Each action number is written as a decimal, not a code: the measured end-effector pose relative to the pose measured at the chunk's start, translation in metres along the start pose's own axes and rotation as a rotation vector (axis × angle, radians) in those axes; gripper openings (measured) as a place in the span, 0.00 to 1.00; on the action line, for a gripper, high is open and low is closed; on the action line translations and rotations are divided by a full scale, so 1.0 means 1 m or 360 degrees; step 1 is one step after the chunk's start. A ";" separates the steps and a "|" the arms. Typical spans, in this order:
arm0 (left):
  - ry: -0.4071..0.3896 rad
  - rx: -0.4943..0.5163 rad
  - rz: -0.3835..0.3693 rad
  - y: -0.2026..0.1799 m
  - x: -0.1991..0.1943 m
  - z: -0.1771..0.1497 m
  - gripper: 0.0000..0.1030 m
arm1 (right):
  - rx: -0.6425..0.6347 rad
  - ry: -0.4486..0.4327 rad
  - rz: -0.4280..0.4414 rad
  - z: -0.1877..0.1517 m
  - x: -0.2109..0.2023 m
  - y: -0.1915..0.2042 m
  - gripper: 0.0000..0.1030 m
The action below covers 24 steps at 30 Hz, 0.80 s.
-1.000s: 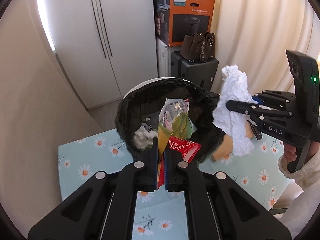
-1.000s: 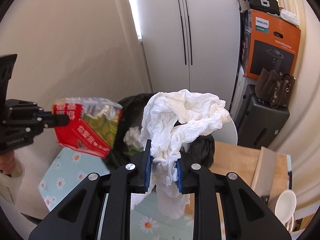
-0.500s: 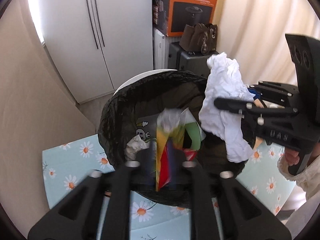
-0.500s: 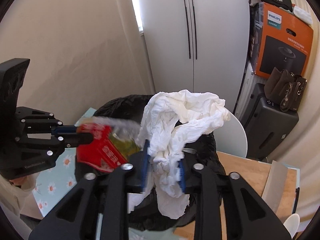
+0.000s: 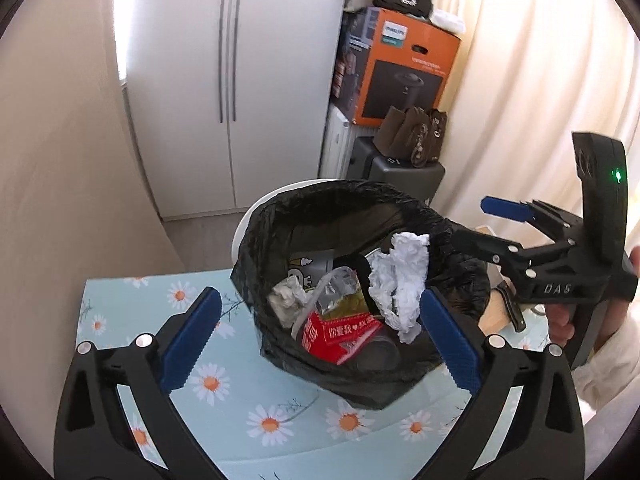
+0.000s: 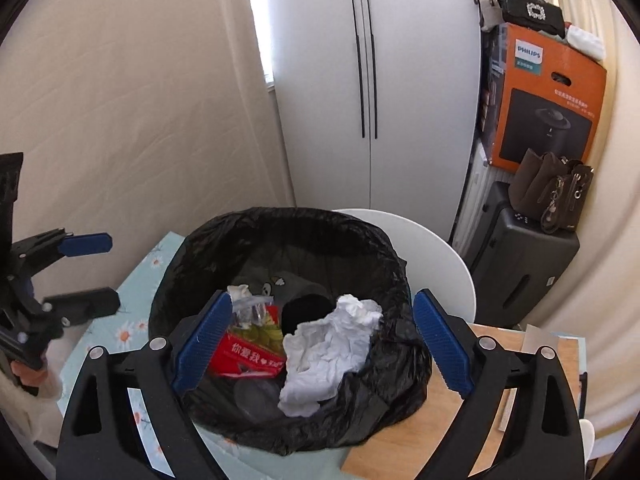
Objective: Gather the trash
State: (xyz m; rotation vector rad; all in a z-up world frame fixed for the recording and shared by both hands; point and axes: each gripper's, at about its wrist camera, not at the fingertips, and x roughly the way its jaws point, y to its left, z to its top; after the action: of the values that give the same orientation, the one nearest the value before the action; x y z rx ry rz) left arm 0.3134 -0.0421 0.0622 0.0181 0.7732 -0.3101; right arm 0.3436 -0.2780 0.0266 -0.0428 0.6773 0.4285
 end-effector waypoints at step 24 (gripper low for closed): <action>-0.0009 -0.0083 0.0240 -0.054 -0.104 -0.095 0.94 | -0.0016 0.0011 0.0066 -0.083 -0.109 0.018 0.87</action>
State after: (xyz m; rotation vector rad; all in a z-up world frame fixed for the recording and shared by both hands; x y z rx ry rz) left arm 0.1633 -0.0537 0.0705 0.0262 0.7695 -0.1466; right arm 0.2106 -0.3165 0.0303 -0.0395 0.6841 0.4718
